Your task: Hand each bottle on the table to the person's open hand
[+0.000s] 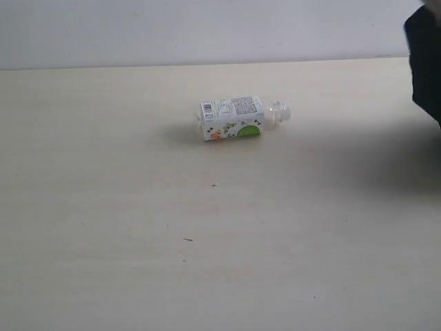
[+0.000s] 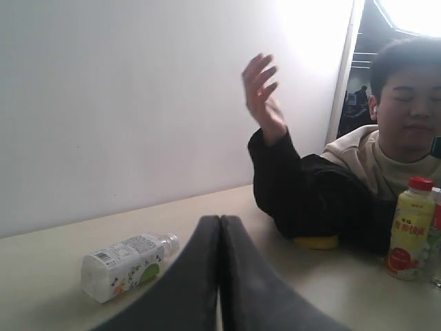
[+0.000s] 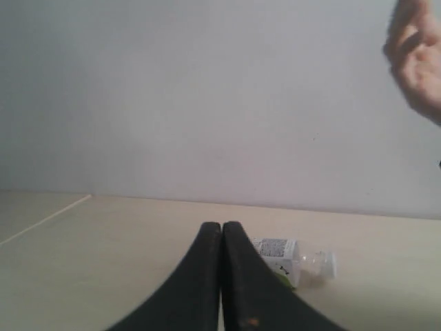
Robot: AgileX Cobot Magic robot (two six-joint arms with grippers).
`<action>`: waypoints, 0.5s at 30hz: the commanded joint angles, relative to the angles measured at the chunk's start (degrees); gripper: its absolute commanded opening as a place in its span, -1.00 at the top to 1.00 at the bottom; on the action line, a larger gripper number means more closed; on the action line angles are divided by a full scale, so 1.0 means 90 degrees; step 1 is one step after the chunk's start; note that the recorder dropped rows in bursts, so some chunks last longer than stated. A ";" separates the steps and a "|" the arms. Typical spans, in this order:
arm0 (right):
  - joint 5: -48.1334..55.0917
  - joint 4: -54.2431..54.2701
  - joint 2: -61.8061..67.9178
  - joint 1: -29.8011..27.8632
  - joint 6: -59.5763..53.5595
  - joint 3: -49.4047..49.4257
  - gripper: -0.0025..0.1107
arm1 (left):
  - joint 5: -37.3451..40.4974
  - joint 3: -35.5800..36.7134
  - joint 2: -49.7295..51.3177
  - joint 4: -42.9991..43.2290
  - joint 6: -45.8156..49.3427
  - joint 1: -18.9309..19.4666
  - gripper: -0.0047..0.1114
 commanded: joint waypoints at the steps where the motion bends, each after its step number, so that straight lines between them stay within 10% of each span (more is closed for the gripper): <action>1: -0.0008 -0.0144 -0.0021 -0.0021 -0.0108 -0.0004 0.96 | -0.0015 0.0020 -0.0044 -0.0031 -0.0019 -0.0037 0.92; 15: -0.0077 -0.1221 -0.0021 -0.0021 -0.1055 0.0021 0.96 | -0.0015 0.0020 -0.0044 -0.0031 -0.0019 -0.0037 0.92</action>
